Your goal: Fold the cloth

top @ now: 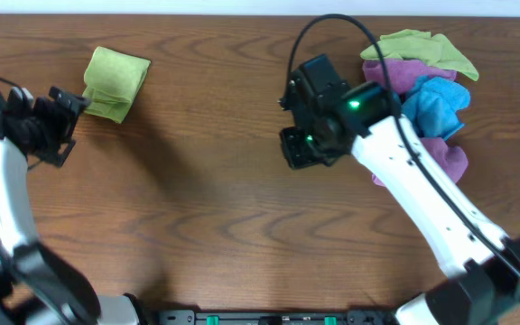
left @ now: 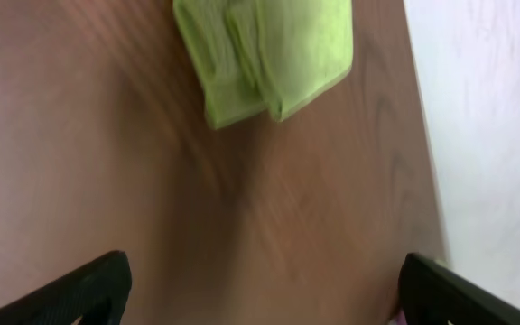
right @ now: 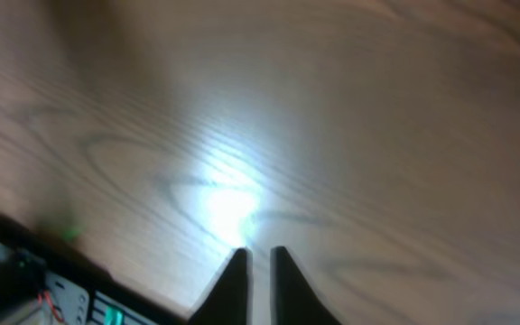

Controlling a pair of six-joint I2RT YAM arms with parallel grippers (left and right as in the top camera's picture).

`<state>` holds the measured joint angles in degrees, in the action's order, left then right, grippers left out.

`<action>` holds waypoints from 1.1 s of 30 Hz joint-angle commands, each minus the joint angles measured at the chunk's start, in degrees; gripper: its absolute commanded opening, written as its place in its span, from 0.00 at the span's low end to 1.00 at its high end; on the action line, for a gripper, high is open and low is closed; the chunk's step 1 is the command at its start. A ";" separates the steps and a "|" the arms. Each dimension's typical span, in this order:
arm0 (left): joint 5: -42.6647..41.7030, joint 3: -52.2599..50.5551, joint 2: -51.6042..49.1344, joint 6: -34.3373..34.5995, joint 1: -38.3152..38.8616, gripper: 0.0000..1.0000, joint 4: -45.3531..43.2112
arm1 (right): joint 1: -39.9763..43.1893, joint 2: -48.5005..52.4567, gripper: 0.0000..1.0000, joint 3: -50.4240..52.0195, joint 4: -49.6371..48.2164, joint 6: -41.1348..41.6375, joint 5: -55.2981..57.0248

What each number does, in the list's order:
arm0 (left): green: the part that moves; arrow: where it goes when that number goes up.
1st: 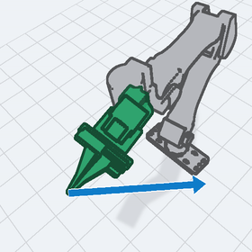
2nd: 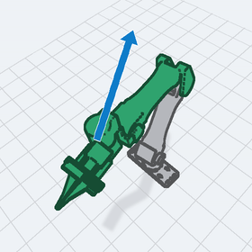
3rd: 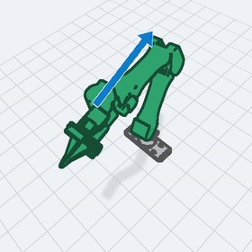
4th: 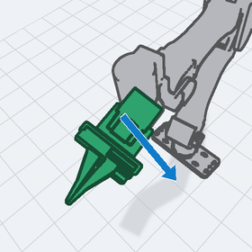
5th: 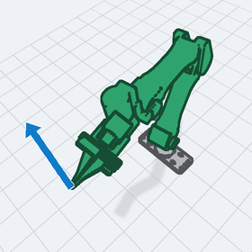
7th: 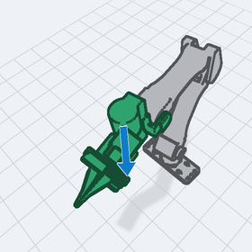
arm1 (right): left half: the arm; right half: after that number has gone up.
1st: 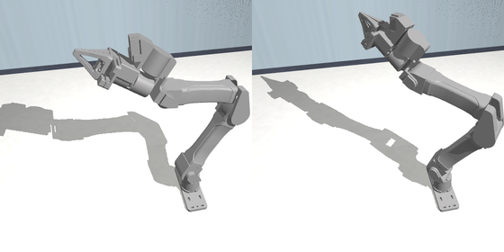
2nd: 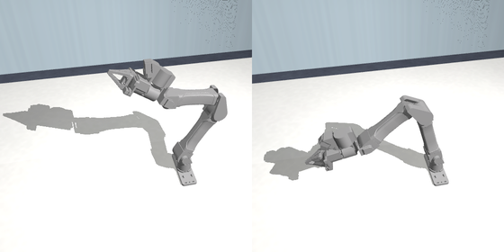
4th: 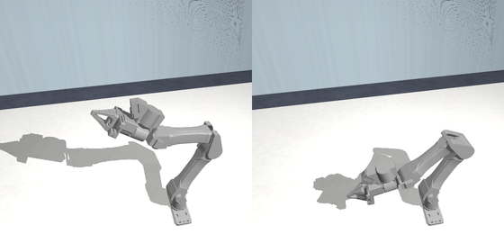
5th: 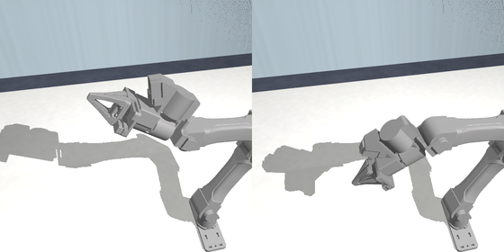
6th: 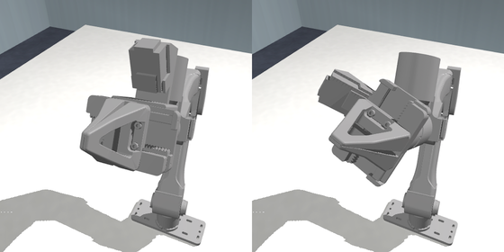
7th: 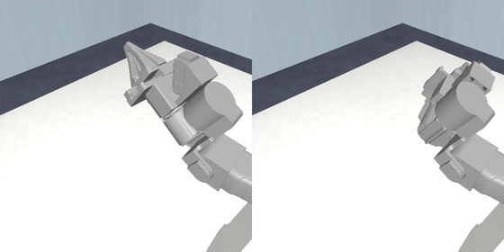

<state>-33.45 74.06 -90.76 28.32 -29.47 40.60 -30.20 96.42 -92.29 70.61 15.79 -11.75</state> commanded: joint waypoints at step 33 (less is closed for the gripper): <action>10.80 -10.95 60.85 -19.32 26.49 0.95 41.94 | 1.09 -55.58 0.99 25.94 12.41 -4.48 10.88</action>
<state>-21.67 63.24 -30.11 5.04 -3.20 81.03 -29.15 40.84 -66.63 83.09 9.85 -1.43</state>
